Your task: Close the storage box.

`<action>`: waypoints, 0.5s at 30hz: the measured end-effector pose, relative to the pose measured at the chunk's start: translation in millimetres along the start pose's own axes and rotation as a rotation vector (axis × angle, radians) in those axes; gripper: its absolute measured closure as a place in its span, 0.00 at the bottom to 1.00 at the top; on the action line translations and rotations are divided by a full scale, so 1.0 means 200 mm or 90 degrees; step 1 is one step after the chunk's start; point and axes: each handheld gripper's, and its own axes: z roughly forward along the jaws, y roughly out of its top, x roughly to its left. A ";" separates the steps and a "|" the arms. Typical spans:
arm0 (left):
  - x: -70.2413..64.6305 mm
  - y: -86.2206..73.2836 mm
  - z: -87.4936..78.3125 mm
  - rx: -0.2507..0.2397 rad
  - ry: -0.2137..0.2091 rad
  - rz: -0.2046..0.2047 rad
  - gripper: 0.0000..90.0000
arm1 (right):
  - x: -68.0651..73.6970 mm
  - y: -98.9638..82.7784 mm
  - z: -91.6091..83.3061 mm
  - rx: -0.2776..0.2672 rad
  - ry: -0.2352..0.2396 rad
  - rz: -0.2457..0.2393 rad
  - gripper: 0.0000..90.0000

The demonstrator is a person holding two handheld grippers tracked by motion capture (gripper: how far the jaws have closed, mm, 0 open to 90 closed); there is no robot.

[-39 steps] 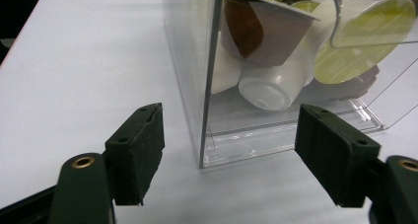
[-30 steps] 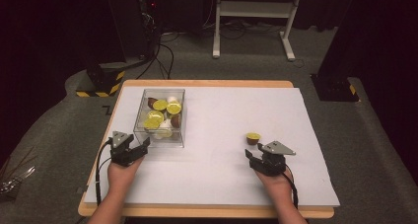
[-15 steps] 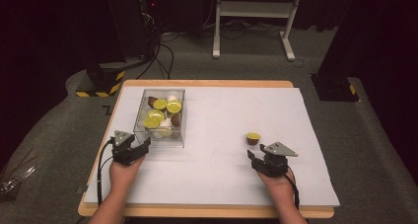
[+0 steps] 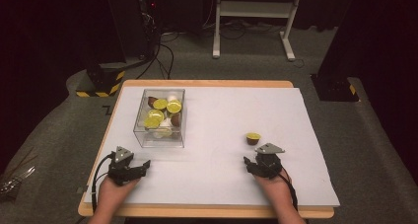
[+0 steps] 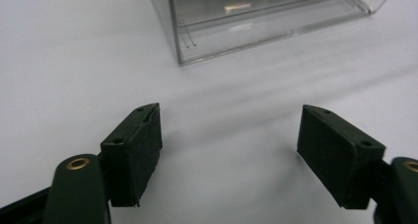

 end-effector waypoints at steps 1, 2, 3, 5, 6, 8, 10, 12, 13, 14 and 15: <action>0.00 0.00 0.00 -0.002 0.001 0.004 0.27 | 0.00 0.00 0.00 -0.001 -0.001 0.001 0.42; 0.00 0.00 0.00 -0.001 0.000 0.006 0.27 | 0.00 0.00 0.00 -0.001 0.000 0.003 0.42; 0.00 0.00 0.00 -0.004 0.000 -0.005 0.27 | -0.01 0.00 0.00 -0.003 0.003 0.008 0.42; 0.00 0.00 0.00 -0.002 -0.001 -0.003 0.27 | -0.01 -0.01 0.01 -0.006 0.004 0.010 0.42; 0.00 0.00 0.00 -0.002 -0.001 -0.003 0.27 | -0.01 -0.01 0.01 -0.006 0.004 0.010 0.42; 0.00 0.00 0.00 -0.002 -0.001 -0.003 0.27 | -0.01 -0.01 0.01 -0.007 0.004 0.010 0.42; 0.00 0.00 0.00 0.000 -0.003 -0.002 0.27 | -0.01 -0.01 0.01 -0.007 0.003 0.011 0.42; 0.00 0.00 0.00 0.002 -0.005 0.000 0.27 | -0.01 -0.01 0.01 -0.008 0.002 0.009 0.42; 0.00 0.00 0.00 0.002 -0.006 -0.002 0.27 | 0.00 -0.01 0.00 -0.008 0.002 0.011 0.42; 0.00 0.00 0.00 0.003 -0.008 -0.002 0.27 | 0.00 -0.01 0.00 -0.009 0.001 0.011 0.42; 0.00 0.00 0.00 -0.002 -0.008 -0.009 0.26 | 0.00 -0.01 0.00 -0.009 0.001 0.011 0.42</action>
